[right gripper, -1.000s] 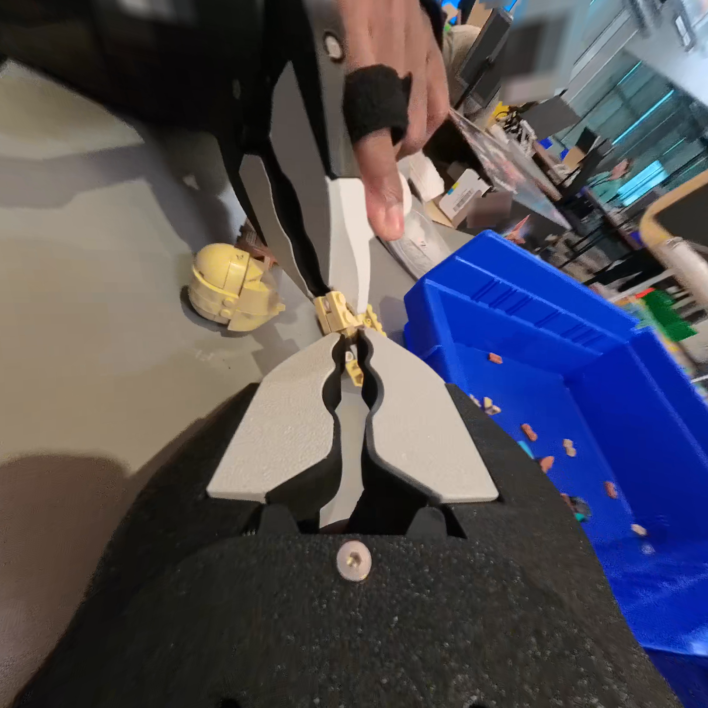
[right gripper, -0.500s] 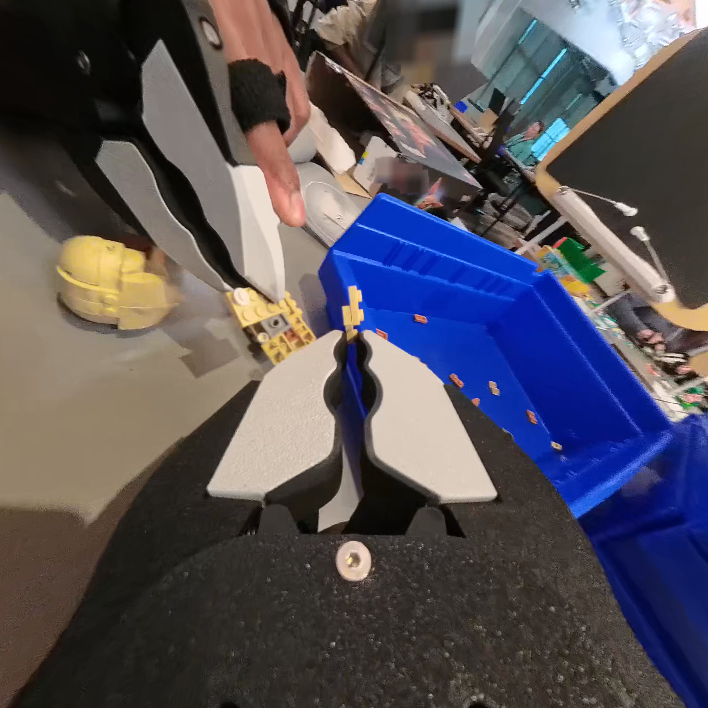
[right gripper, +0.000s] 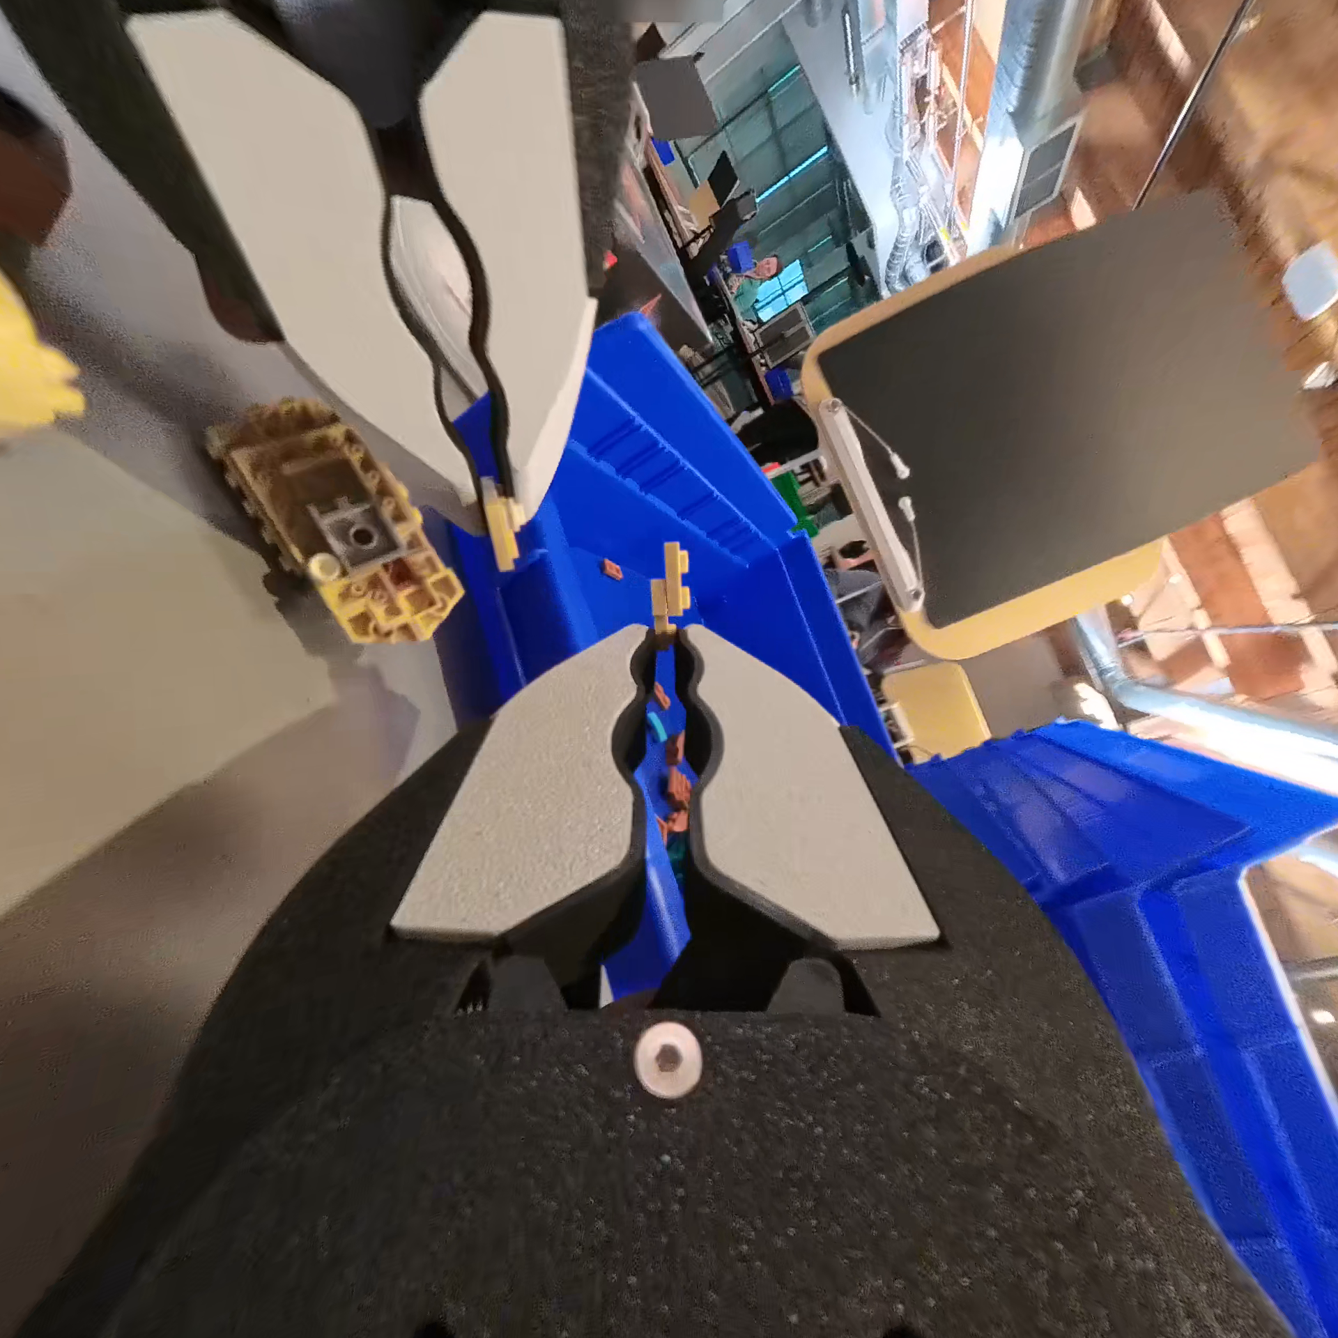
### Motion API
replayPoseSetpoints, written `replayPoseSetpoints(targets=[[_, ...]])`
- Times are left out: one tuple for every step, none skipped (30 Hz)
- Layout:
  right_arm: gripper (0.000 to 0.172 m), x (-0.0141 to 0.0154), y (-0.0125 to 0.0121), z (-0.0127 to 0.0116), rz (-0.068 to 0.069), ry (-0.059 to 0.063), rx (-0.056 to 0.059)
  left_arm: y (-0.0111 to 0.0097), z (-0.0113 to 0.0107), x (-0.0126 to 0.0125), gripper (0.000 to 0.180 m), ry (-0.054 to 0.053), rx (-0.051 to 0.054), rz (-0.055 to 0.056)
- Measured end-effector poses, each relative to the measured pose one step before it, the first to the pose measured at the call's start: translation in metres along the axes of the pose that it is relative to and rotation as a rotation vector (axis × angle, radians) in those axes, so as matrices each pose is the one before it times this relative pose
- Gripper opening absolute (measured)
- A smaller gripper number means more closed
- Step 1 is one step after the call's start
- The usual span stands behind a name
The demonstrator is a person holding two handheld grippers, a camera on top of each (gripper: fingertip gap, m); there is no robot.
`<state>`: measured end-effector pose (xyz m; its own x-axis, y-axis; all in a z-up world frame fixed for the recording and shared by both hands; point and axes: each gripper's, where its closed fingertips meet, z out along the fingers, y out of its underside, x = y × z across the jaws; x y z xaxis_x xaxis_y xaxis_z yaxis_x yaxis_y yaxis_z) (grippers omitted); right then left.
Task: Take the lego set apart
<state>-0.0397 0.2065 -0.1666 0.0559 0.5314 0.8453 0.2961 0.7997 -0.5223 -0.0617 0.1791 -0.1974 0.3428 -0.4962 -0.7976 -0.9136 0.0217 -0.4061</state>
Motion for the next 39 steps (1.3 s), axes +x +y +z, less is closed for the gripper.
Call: replayPoseSetpoints(targets=[[0.004,-0.00238,0.00059,0.00018,-0.0413,0.0041,-0.0055,0.00131,0.00155,0.00464,0.007,0.0322,-0.0064,-0.0252],[0.004,-0.00232,0.00023,0.00007,-0.0331,0.0013,-0.0027,0.00086,0.0013,0.0043,0.012,0.0337,-0.0036,-0.0278],[0.004,-0.00212,0.00019,0.00013,-0.0254,-0.0012,-0.0027,0.00026,0.00059,0.00217,0.014,0.019,0.0011,-0.0197],[0.004,-0.0019,0.00022,0.00005,-0.0181,-0.0039,-0.0023,0.00056,0.00004,0.00181,0.015,0.0152,-0.0001,-0.0091],[0.004,-0.00133,0.00006,0.00003,-0.0122,-0.0021,-0.0014,0.00081,0.00015,0.00136,0.015,0.0108,-0.0039,-0.0008],[0.004,-0.00091,-0.00008,-0.00007,-0.0099,-0.0015,-0.0011,0.00094,0.00007,0.00093,0.015,0.0045,-0.0053,0.006],[0.004,-0.00142,0.00009,0.00006,-0.0101,-0.0059,-0.0024,0.00071,0.00012,0.00075,0.016,0.0015,-0.005,0.0083],[0.004,-0.00189,0.00029,0.00016,-0.0112,-0.007,-0.004,0.00022,0.00004,0.00054,0.016,0.0021,-0.0041,0.0051],[0.004,-0.00247,0.00042,0.00022,-0.012,-0.0088,-0.005,-0.00024,-0.00015,0.00041,0.017,0.0025,-0.0015,0.003],[0.004,-0.00299,0.00029,0.00033,-0.0123,-0.012,-0.0048,-0.00109,-0.00084,-0.00043,0.018,-0.0039,0.0021,0.0068],[0.004,-0.00272,0.00008,0.00023,-0.0121,-0.0096,-0.0036,-0.00251,-0.00155,-0.00234,0.018,-0.0171,0.01,0.0121],[0.004,-0.00232,-0.00017,0.00015,-0.0106,-0.0085,-0.0027,-0.00529,-0.00278,-0.00439,0.019,-0.0315,0.0258,0.0155],[0.004,-0.00233,-0.00061,0.0001,-0.0069,-0.0107,-0.0016,-0.00791,-0.00357,-0.00478,0.019,-0.0358,0.0416,0.0197],[0.004,-0.00201,-0.00092,0.00006,-0.0017,-0.0099,0.0001,-0.00803,-0.00333,-0.00393,0.019,-0.0329,0.0388,0.0278],[0.005,-0.00173,-0.00149,0.0,0.0027,-0.0109,0.0027,-0.00549,-0.00224,-0.00198,0.018,-0.026,0.0169,0.0454],[0.005,-0.00166,-0.00182,-0.00009,0.004,-0.0114,0.004,-0.00302,-0.0009,-0.00159,0.018,-0.0302,-0.002,0.0607],[0.005,-0.00131,-0.00195,-0.00012,0.003,-0.0079,0.0039,-0.00056,0.00033,-0.00206,0.019,-0.0355,-0.0168,0.0614],[0.005,-0.00093,-0.00084,0.00009,0.0006,-0.0055,-0.0033,0.00118,0.00117,0.00031,0.018,-0.0177,-0.0262,0.0553],[0.005,-0.00114,0.00073,0.00049,-0.0044,-0.0061,-0.0096,0.00072,0.00106,0.00272,0.017,0.001,-0.0181,0.0483],[0.005,-0.00118,0.00077,0.00033,-0.004,-0.0056,-0.004,0.00074,0.00078,0.00272,0.016,0.0032,-0.0143,0.0412],[0.005,-0.00084,0.00006,0.00001,0.0009,-0.0057,0.0017,0.00052,0.0006,0.00103,0.015,-0.0053,-0.0103,0.0321],[0.005,-0.00048,-0.00079,-0.00032,0.0047,-0.0053,0.0049,0.00122,0.00072,0.00063,0.017,-0.0035,-0.0125,0.0235],[0.005,0.0,-0.00091,-0.00016,0.0048,-0.0033,0.0015,0.00179,0.0006,0.00179,0.017,0.0065,-0.0136,0.019],[0.005,-0.0001,-0.00068,-0.00011,0.0007,-0.0028,-0.0021,0.00146,0.00042,0.00091,0.018,0.0002,-0.0098,0.0161],[0.005,-0.00028,-0.00103,-0.00012,-0.0029,-0.0021,-0.0008,0.00018,0.00001,0.00038,0.018,-0.003,-0.0017,0.0154],[0.005,-0.00074,-0.00104,-0.00013,-0.0033,-0.0034,-0.0004,-0.00116,-0.00027,0.00064,0.018,0.0013,0.0053,0.0116],[0.005,-0.00112,-0.00102,-0.0001,-0.0027,-0.0051,-0.0013,-0.0016,-0.00024,-0.00033,0.018,-0.0037,0.0064,0.0075],[0.005,-0.00103,-0.00107,0.00001,-0.0018,-0.0042,-0.0002,-0.00154,-0.00008,-0.00026,0.017,-0.0037,0.0039,0.0091],[0.005,-0.00036,-0.0013,-0.00032,-0.0016,0.0002,0.0024,-0.00111,0.00032,0.00002,0.016,-0.0028,-0.001,0.0133],[0.005,0.00067,-0.00027,-0.00023,-0.0027,0.0055,-0.0032,-0.00043,0.00018,0.00149,0.011,0.0053,-0.0044,0.0187],[0.005,0.00105,0.00022,-0.00054,-0.0056,0.0052,-0.0025,0.00016,0.00022,0.00088,0.006,-0.0019,-0.0052,0.0137],[0.004,0.00088,0.00001,-0.00052,-0.0072,0.0053,0.0015,0.00029,0.00009,-0.00092,0.006,-0.0065,-0.003,-0.0049],[0.004,0.00056,-0.00036,-0.00064,-0.0116,0.0056,0.0026,-0.00021,-0.00035,-0.00018,0.005,0.012,0.0,-0.0333],[0.004,0.00134,-0.00047,-0.00082,-0.0185,0.0136,0.0014,-0.00035,-0.00077,-0.00076,0.005,0.0163,0.0025,-0.0488],[0.004,0.0021,-0.00058,-0.00082,-0.0219,0.0194,-0.0003,-0.00018,-0.00071,-0.00162,0.005,0.0092,0.0051,-0.0499],[0.004,0.00179,-0.00064,-0.00081,-0.0173,0.0144,-0.0001,-0.00018,-0.00073,-0.00135,0.004,0.0098,0.0086,-0.0511],[0.004,0.0012,-0.00063,-0.00062,-0.0114,0.01,0.0011,0.0,-0.00072,-0.00059,0.004,0.0156,0.0095,-0.0579],[0.004,0.00148,-0.00056,-0.00065,-0.012,0.0123,0.0015,0.0,-0.00068,-0.00076,0.004,0.0149,0.0107,-0.0628],[0.004,0.00126,-0.0011,-0.00063,-0.0201,0.0123,0.0044,0.00014,-0.00053,-0.00133,0.005,0.0107,0.0088,-0.0606]])
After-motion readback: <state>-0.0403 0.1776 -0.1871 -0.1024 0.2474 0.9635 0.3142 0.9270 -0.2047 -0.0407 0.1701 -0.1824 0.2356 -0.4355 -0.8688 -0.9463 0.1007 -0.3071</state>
